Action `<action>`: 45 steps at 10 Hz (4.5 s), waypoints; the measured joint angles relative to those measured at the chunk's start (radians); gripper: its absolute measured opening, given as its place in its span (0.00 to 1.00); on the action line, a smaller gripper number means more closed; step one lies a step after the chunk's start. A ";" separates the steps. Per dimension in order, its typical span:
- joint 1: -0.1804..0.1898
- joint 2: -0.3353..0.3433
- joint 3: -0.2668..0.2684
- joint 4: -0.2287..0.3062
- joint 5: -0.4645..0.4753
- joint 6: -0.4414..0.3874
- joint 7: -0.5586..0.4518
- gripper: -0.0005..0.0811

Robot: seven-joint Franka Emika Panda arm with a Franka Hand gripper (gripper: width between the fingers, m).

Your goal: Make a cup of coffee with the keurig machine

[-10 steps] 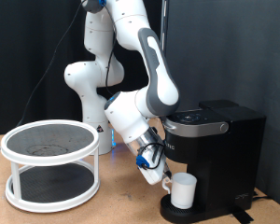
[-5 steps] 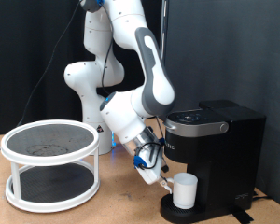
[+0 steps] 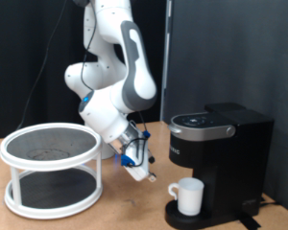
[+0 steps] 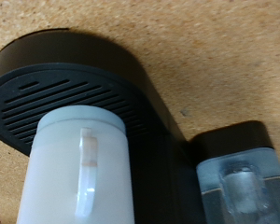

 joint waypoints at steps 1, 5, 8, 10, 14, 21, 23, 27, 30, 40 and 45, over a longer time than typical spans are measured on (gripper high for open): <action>-0.014 -0.025 -0.013 -0.018 -0.011 -0.010 0.000 0.90; -0.024 -0.074 -0.020 -0.058 -0.079 -0.083 0.010 0.91; -0.025 -0.178 -0.020 -0.095 -0.105 -0.199 -0.007 0.91; -0.025 -0.257 -0.024 -0.111 -0.102 -0.264 -0.012 0.91; -0.027 -0.397 -0.040 -0.121 -0.085 -0.386 0.001 0.91; -0.027 -0.630 -0.035 -0.119 -0.048 -0.434 0.170 0.91; -0.027 -0.667 -0.035 -0.129 -0.048 -0.433 0.192 0.91; -0.033 -0.688 0.082 -0.049 -0.180 -0.282 0.278 0.91; -0.089 -0.676 0.237 0.056 -0.525 -0.197 0.430 0.91; -0.136 -0.414 0.395 0.405 -0.985 -0.429 0.575 0.91; -0.141 -0.209 0.384 0.609 -1.023 -0.509 0.556 0.91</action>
